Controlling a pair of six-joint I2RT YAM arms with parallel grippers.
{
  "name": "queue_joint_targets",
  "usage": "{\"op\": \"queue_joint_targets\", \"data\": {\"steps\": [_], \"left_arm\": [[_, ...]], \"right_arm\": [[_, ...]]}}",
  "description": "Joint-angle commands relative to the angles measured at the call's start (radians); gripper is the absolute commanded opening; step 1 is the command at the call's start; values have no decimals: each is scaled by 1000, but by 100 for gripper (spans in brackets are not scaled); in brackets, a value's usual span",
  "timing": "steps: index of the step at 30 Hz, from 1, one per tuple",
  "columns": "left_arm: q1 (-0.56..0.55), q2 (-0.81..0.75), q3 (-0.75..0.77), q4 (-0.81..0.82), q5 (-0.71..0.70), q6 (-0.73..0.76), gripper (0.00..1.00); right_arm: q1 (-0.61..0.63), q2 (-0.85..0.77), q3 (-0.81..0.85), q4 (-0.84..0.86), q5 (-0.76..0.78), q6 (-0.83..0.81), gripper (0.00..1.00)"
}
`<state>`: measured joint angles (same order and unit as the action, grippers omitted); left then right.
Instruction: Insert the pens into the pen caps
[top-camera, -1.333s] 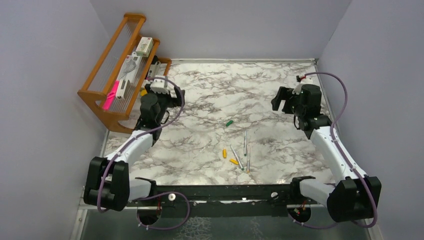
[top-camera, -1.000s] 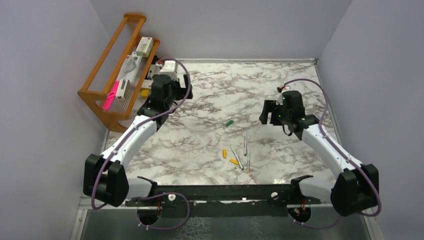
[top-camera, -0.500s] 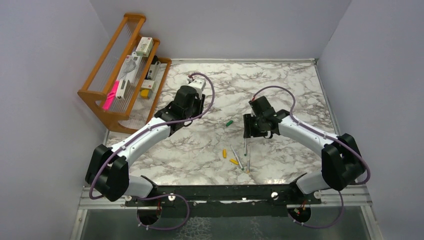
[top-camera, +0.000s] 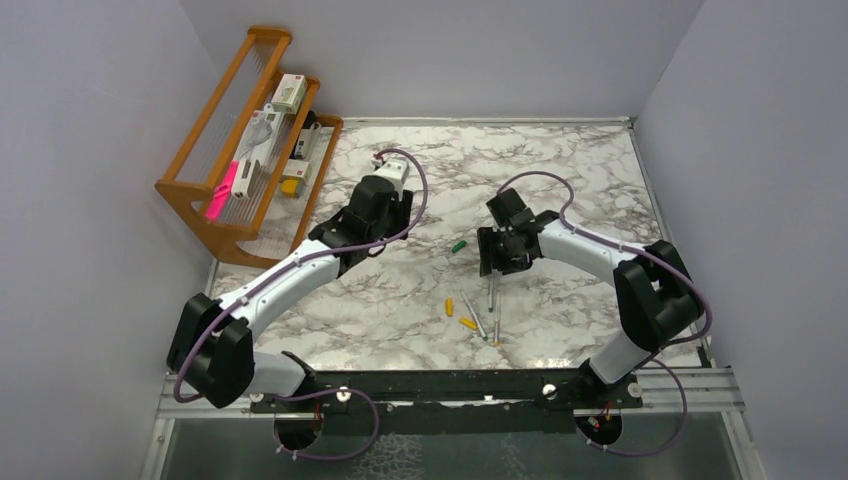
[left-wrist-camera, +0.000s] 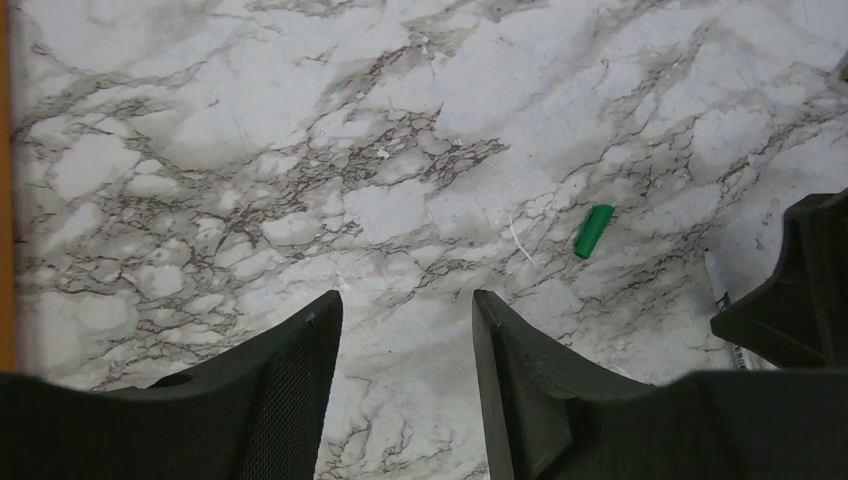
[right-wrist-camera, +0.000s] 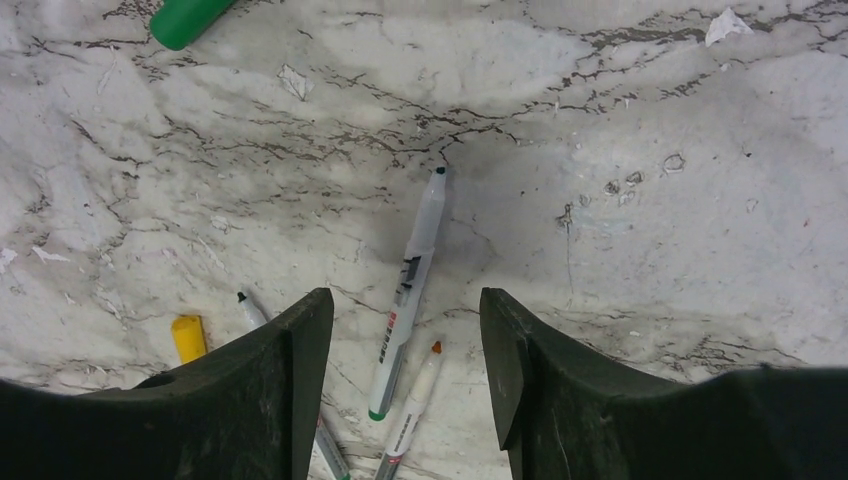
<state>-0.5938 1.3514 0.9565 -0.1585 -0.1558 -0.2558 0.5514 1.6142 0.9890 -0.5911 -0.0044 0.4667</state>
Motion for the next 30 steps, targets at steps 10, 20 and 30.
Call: {"op": "queue_joint_targets", "data": {"steps": [10, 20, 30], "left_arm": [[-17, -284, -118, 201, -286, -190, 93], [-8, 65, 234, -235, -64, -174, 99], [-8, 24, 116, -63, 114, -230, 67]], "right_arm": [[25, 76, 41, 2, 45, 7, 52], [25, 105, 13, 17, 43, 35, 39], [25, 59, 16, 43, 35, 84, 1]]}}
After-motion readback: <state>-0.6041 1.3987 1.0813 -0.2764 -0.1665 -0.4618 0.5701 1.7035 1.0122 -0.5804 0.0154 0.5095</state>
